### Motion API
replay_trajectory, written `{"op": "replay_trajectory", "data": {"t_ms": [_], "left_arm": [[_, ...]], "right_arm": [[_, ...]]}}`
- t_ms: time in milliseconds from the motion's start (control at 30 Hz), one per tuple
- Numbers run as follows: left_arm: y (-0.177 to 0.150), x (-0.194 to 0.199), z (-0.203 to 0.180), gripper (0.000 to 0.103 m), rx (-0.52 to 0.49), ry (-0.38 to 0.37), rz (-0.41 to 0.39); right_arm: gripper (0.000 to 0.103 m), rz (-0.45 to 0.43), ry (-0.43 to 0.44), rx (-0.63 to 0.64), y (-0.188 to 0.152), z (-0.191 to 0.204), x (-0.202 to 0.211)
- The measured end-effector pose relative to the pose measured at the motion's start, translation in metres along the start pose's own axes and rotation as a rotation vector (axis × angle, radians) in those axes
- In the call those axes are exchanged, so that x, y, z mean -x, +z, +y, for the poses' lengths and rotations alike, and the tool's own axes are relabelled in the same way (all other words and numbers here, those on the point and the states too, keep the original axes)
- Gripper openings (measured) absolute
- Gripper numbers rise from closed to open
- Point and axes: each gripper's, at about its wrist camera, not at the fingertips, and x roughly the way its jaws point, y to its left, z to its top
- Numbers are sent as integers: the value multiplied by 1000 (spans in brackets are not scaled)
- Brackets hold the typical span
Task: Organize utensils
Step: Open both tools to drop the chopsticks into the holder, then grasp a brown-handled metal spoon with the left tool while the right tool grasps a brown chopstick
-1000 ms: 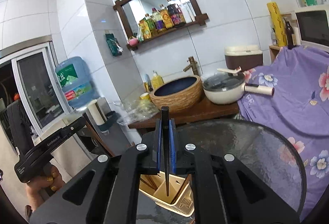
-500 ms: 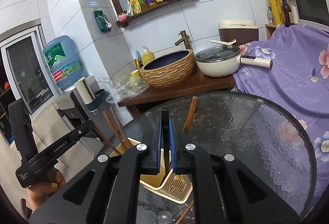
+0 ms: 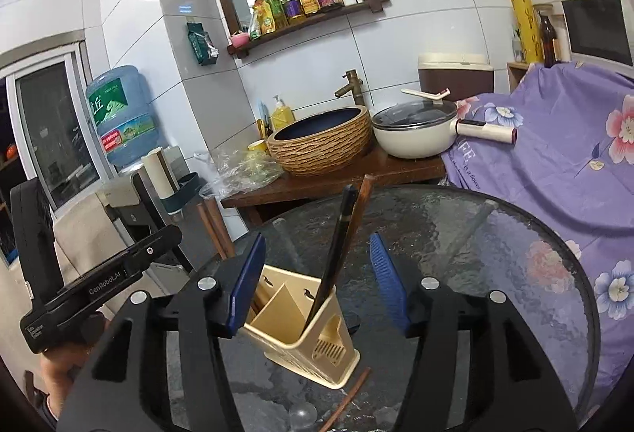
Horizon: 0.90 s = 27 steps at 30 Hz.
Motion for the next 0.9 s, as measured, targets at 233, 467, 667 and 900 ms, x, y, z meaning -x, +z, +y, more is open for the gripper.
{"op": "replay_trajectory", "data": {"t_ms": [233, 467, 667, 900], "left_arm": [[-55, 18, -12, 77, -144, -5, 80], [-136, 32, -19, 67, -291, -7, 231], [-182, 37, -14, 52, -288, -71, 343], [-206, 35, -18, 51, -288, -106, 385]], "right_arm": [[57, 77, -14, 54, -40, 4, 10], [57, 299, -76, 67, -107, -11, -20], [55, 465, -97, 28, -151, -26, -47], [47, 536, -117, 37, -169, -22, -64]]}}
